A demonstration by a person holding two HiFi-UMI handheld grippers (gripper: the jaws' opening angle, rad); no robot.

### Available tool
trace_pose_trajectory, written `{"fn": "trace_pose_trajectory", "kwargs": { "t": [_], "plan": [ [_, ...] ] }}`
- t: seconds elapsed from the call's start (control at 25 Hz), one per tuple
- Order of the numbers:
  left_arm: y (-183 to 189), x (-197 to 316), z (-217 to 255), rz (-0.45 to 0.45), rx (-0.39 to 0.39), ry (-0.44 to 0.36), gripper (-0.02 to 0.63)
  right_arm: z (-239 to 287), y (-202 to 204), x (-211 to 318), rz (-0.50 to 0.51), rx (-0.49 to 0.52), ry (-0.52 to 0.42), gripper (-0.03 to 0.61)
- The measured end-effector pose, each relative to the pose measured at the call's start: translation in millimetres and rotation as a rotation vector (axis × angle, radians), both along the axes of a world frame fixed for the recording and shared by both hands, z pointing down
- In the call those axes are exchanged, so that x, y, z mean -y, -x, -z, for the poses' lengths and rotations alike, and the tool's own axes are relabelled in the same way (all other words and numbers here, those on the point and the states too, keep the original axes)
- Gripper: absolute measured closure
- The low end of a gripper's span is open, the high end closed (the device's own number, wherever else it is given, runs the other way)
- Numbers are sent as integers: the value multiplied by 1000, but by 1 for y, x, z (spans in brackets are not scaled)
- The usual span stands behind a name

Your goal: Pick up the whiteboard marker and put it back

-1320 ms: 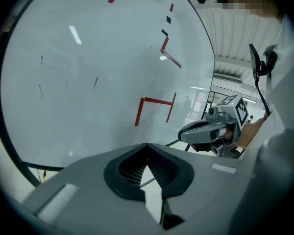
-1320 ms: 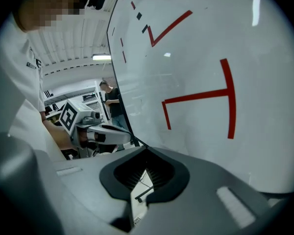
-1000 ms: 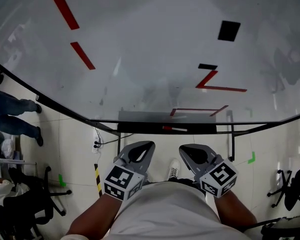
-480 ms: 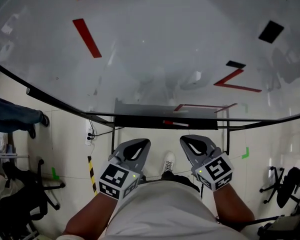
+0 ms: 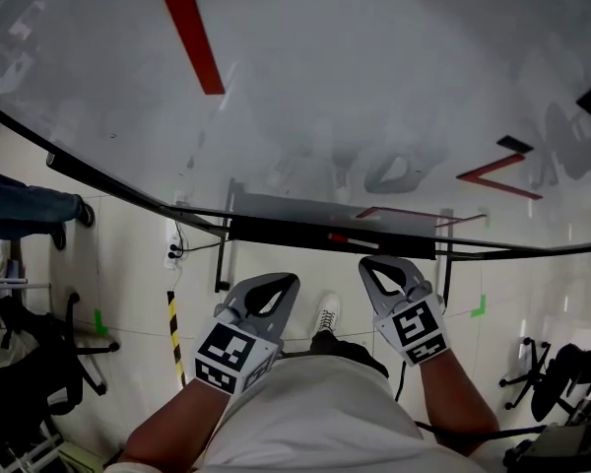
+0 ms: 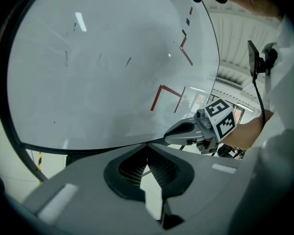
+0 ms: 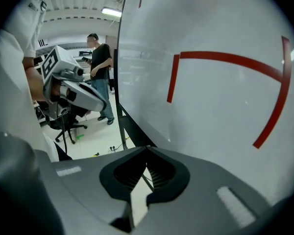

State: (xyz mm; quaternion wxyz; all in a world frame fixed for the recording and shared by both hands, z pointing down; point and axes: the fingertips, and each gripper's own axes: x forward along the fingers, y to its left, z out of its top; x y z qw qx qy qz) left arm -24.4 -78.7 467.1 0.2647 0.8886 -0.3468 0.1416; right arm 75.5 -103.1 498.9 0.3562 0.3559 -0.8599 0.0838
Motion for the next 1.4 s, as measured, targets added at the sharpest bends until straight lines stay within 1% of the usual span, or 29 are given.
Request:
{"fn": "trace_pose_trajectory", "kwargs": {
  "t": [0.04, 0.12, 0.2, 0.36, 0.48, 0.68, 1.24, 1.4],
  "plan": [
    [0, 0, -1, 3, 0, 2, 597, -3, -1, 2, 4, -9, 5, 575],
    [0, -1, -2, 8, 0, 6, 597, -8, -2, 5, 10, -20, 14, 549],
    [-1, 0, -3, 11, -1, 6, 597, -12, -4, 8, 18, -35, 17, 546],
    [-1, 3, -2, 18, 0, -3, 597, -23, -6, 13, 43, -96, 14, 546],
    [0, 5, -1, 22, -3, 2, 597, -30, -6, 17, 66, -136, 8, 530],
    [3, 6, -3, 29, 2, 10, 597, -41, -8, 23, 86, -200, 18, 529],
    [9, 11, -9, 43, -1, 31, 597, -73, -11, 27, 164, -318, 76, 529],
    [9, 11, -10, 44, 1, 34, 597, -78, -12, 28, 178, -340, 80, 517]
  ]
}}
